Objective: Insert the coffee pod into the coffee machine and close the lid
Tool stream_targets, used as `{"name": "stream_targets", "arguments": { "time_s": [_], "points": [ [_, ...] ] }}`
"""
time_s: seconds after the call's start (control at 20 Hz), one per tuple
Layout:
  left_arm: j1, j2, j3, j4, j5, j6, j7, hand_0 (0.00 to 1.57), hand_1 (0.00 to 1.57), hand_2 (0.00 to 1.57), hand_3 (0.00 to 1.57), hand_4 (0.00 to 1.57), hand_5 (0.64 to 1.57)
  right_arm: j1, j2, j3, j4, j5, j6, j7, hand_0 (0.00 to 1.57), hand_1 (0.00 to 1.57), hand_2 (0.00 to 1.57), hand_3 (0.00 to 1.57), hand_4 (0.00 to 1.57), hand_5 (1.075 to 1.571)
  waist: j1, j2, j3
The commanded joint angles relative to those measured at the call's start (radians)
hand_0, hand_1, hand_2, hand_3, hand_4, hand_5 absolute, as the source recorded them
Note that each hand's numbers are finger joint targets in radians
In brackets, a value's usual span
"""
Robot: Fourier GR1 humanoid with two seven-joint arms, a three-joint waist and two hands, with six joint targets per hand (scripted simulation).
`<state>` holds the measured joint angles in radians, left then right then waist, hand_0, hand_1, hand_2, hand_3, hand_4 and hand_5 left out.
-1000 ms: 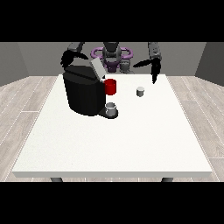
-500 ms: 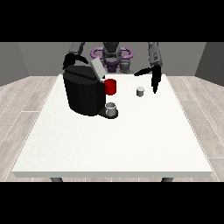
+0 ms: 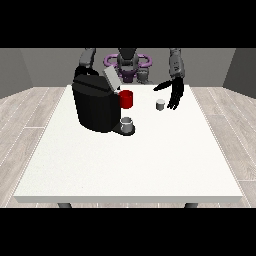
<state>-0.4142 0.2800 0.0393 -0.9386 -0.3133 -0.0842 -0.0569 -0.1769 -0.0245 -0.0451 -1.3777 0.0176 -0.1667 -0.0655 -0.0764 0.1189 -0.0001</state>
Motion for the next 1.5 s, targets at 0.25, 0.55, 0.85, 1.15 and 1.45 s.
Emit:
{"name": "stream_targets", "arguments": {
  "time_s": [0.25,0.55,0.85,1.15,1.45],
  "points": [
    [-0.025,0.041,-0.015,0.159,-0.113,0.035,-0.061,0.63,0.63,0.76,0.49,0.0,1.571,-0.002,-0.012,0.005,-0.016,0.005,0.001,0.047,0.0,0.0,0.0,0.0,0.43,1.571,-0.038,-0.004,-0.0002],
    [-0.052,0.037,-0.056,0.188,-0.213,0.093,-0.05,0.61,0.61,0.75,0.48,0.0,1.571,-0.019,-0.02,-0.009,0.026,-0.008,0.013,0.043,0.0,0.0,0.0,0.0,0.45,1.571,-0.028,-0.012,0.0],
    [-0.131,0.001,-0.02,0.252,-0.247,0.24,-0.12,0.69,0.69,0.85,0.65,0.29,1.571,-0.042,0.023,0.043,0.005,0.018,-0.039,0.025,0.0,0.0,0.0,0.0,0.49,1.571,-0.058,0.04,-0.0002],
    [-0.133,0.007,-0.019,0.327,-0.304,0.305,-0.19,0.97,0.97,1.09,0.86,0.32,1.571,-0.063,-0.005,-0.001,-0.005,-0.015,-0.002,0.046,0.0,0.0,0.0,0.0,0.49,1.571,-0.054,0.046,-0.0002],
    [-0.168,0.046,-0.041,0.344,-0.358,0.243,-0.105,1.11,1.11,1.17,0.97,0.28,1.571,-0.021,-0.03,-0.032,0.02,-0.058,0.044,0.032,0.0,0.0,0.0,0.0,0.49,1.571,-0.063,0.012,0.0001]
  ]
}}
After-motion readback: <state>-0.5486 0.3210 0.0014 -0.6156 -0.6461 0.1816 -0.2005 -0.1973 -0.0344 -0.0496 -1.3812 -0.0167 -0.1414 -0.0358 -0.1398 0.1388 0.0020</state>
